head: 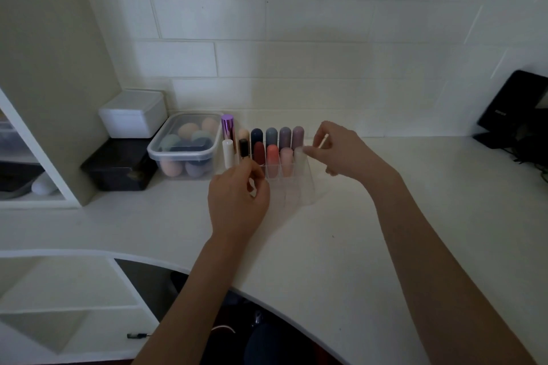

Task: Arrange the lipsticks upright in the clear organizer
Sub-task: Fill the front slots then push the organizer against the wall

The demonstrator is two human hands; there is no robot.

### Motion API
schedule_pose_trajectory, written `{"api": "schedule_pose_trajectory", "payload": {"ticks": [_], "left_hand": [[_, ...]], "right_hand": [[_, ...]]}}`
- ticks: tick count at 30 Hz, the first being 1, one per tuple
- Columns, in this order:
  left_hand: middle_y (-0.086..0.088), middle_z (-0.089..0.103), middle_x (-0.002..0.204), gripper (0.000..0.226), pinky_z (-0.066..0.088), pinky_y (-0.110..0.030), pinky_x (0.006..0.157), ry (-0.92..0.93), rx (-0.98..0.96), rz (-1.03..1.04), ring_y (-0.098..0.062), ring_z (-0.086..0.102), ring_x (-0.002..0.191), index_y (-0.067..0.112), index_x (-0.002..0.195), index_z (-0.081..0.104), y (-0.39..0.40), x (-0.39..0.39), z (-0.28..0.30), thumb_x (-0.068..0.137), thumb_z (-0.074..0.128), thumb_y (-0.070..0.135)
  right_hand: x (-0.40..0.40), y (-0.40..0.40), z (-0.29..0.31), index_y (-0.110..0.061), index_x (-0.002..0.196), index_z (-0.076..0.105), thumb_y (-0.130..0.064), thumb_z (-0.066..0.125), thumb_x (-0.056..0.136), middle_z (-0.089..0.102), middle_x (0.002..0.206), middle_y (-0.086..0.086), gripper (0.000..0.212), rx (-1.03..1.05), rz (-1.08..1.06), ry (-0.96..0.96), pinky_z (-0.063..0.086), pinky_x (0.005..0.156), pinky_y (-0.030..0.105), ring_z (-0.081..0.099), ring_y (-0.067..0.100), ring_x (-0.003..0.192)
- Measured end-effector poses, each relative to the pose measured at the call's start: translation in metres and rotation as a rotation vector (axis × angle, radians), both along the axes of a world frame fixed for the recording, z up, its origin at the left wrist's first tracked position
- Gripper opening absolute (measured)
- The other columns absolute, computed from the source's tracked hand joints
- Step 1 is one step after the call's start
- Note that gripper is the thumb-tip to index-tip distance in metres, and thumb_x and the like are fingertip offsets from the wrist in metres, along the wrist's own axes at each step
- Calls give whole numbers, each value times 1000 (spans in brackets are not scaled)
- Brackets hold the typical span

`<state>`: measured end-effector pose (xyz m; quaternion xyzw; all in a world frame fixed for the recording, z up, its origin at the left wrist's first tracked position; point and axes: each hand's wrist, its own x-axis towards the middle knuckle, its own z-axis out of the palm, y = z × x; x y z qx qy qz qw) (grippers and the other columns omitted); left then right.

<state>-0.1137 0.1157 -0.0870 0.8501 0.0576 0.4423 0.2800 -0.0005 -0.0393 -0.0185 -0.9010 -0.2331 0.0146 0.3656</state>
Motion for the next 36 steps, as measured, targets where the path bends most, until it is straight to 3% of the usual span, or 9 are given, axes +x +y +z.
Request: {"api": "schedule_pose_trajectory", "payload": {"ticks": [4, 7, 16, 22, 26, 30, 32, 35, 36], "left_hand": [[9, 55, 58, 13, 36, -32, 62, 63, 76, -33, -11, 46, 52, 18, 67, 54, 0, 1, -2, 71, 47, 27], [10, 54, 60, 18, 30, -31, 68, 147, 172, -12, -10, 46, 60, 23, 66, 51, 1, 2, -6, 71, 49, 40], [12, 50, 63, 31, 18, -29, 69, 197, 264, 16, -15, 47, 68, 22, 70, 44, 0, 3, -9, 75, 68, 41], [8, 58, 68, 26, 27, -32, 73, 218, 206, 31, -17, 51, 67, 20, 72, 49, 1, 7, -9, 78, 70, 34], [4, 61, 71, 24, 30, -34, 70, 216, 195, 44, -22, 52, 72, 17, 74, 51, 0, 9, -10, 78, 71, 28], [3, 63, 76, 22, 33, -36, 70, 192, 181, 42, -23, 54, 75, 15, 79, 53, 1, 10, -10, 76, 74, 22], [1, 64, 77, 21, 31, -35, 70, 187, 187, 45, -24, 55, 76, 15, 80, 54, 1, 9, -10, 75, 74, 20], [-1, 66, 78, 21, 29, -32, 68, 185, 204, 63, -25, 56, 75, 13, 82, 56, 2, 10, -12, 74, 75, 19], [-1, 66, 77, 22, 29, -32, 67, 182, 210, 67, -26, 57, 75, 13, 82, 57, 2, 10, -12, 73, 76, 19]], "right_hand": [[-11, -1, -1, -7, 88, 55, -40, 45, 97, 66, 71, 11, 36, -295, 76, 453, 56, 58, 30, 64, 21, 54], [-12, 1, -3, -4, 82, 59, -41, 37, 98, 66, 69, 15, 46, -303, 64, 553, 56, 58, 28, 64, 22, 53], [-11, 5, -6, -3, 74, 56, -24, 37, 91, 65, 66, 16, 33, -277, 26, 450, 52, 55, 25, 62, 23, 50], [-4, 7, -12, -10, 70, 59, -30, 45, 94, 63, 61, 7, 34, -202, -37, 227, 48, 47, 22, 58, 16, 47], [-3, 14, -8, -18, 75, 58, -42, 51, 89, 61, 68, 1, 29, -80, -146, -66, 55, 67, 36, 60, 21, 62], [-16, 39, 7, -24, 91, 62, -26, 62, 86, 58, 75, -6, 5, 242, 91, -284, 45, 66, 24, 51, 8, 66], [-17, 62, 10, -27, 101, 64, -21, 61, 86, 59, 87, -9, 16, 190, 231, -325, 43, 71, 16, 50, 0, 70], [-15, 93, 11, -43, 98, 60, -30, 56, 86, 60, 96, -16, 18, 64, 238, -303, 47, 85, 33, 57, 3, 80], [-15, 98, 13, -39, 98, 60, -29, 55, 87, 60, 98, -14, 15, 36, 228, -294, 42, 86, 24, 57, 6, 82]]}}
